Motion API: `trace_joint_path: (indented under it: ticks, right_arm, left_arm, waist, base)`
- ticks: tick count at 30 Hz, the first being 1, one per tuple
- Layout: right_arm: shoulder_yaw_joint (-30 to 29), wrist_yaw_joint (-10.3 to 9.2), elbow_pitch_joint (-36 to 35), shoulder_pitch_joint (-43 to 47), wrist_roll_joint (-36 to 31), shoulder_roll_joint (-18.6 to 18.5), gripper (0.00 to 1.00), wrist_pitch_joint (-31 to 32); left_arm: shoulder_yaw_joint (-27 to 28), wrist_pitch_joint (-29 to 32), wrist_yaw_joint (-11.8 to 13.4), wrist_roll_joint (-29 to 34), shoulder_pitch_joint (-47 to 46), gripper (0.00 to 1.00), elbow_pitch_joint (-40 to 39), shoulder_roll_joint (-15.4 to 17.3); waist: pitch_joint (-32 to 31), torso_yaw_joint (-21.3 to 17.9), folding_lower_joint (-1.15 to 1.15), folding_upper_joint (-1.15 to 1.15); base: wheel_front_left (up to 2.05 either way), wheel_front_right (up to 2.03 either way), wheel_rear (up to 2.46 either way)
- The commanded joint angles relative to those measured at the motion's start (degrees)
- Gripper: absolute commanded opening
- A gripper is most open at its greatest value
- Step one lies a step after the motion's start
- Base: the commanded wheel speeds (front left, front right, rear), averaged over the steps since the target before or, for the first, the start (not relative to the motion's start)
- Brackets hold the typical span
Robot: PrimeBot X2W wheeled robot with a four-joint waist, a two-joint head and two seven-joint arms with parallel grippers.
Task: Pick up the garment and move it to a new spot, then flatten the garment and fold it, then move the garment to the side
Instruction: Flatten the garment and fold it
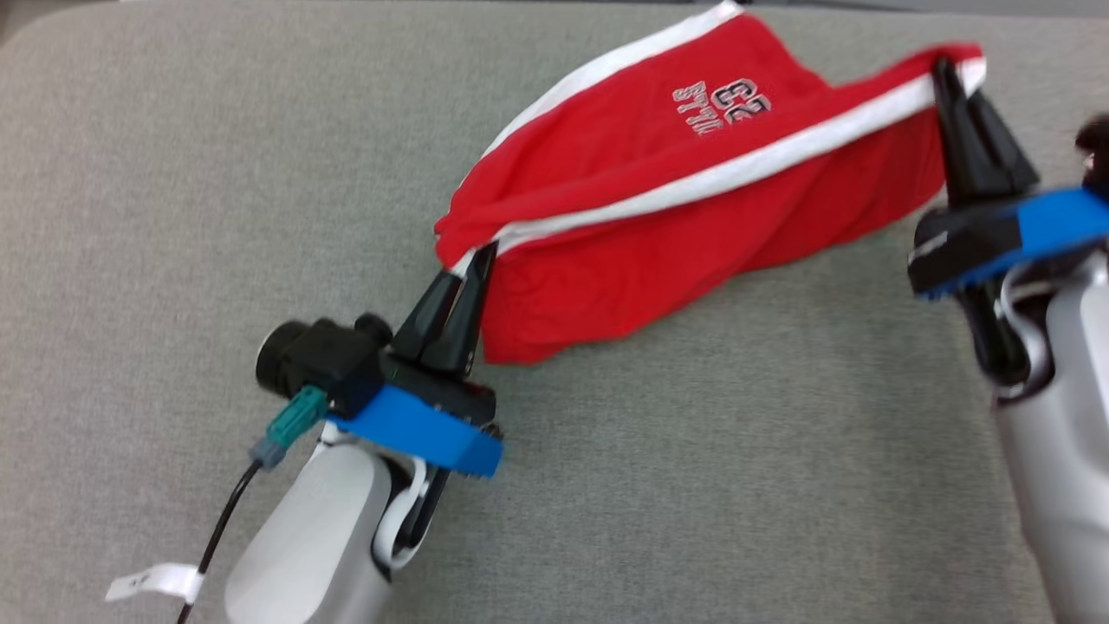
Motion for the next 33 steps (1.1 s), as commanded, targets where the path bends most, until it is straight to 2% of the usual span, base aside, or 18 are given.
trace_joint_path:
  ticks: [1,11,19,20,21,29,33]
  right_arm:
    - [0.5,0.01,1.8,-3.6,-0.3,-1.0,0.00,0.5]
    - [4.2,0.01,20.4,-23.9,-2.7,-2.2,0.00,1.6]
    - [7.5,0.01,33.8,-33.7,-5.0,-0.9,0.00,-0.2]
    - [8.0,0.01,35.3,-34.4,-4.9,-0.6,0.14,0.0]
    - [8.9,0.01,37.3,-35.7,-4.8,-0.3,1.00,-1.0]
    - [12.7,0.01,42.0,-36.1,-2.7,-1.0,1.00,-5.7]
    - [15.0,0.01,42.8,-34.6,-1.2,-2.9,1.00,-6.7]
  left_arm:
    - [0.6,-0.2,-0.2,0.3,-1.9,0.00,0.4,-0.9]
    - [2.3,-0.3,-0.6,1.1,-10.3,0.00,6.4,-5.2]
    - [1.8,-0.3,-0.7,0.4,-14.3,0.00,9.3,-6.6]
    - [1.5,-0.3,-0.7,0.3,-14.5,0.00,9.9,-6.7]
    - [2.1,-0.3,-0.6,0.3,-15.3,0.99,10.2,-6.9]
    - [5.3,-0.3,-0.2,2.5,-11.9,1.00,8.0,-7.1]
    - [7.0,-0.3,0.3,3.7,-7.8,1.00,4.7,-7.1]
  waist:
    - [3.1,2.4,-0.01,0.00]
    - [9.7,6.5,-0.01,0.00]
    - [12.2,7.8,-0.01,0.00]
    - [12.4,7.8,-0.01,0.00]
    - [12.6,7.9,-0.01,0.00]
    - [11.3,7.1,-0.01,0.00]
    - [10.1,6.8,-0.01,0.00]
  base:
    - [0.00,0.00,0.00]
    - [0.00,0.00,0.00]
    - [0.00,0.00,0.00]
    - [0.00,0.00,0.00]
    - [0.00,0.00,0.00]
    - [0.00,0.00,0.00]
    - [0.00,0.00,0.00]
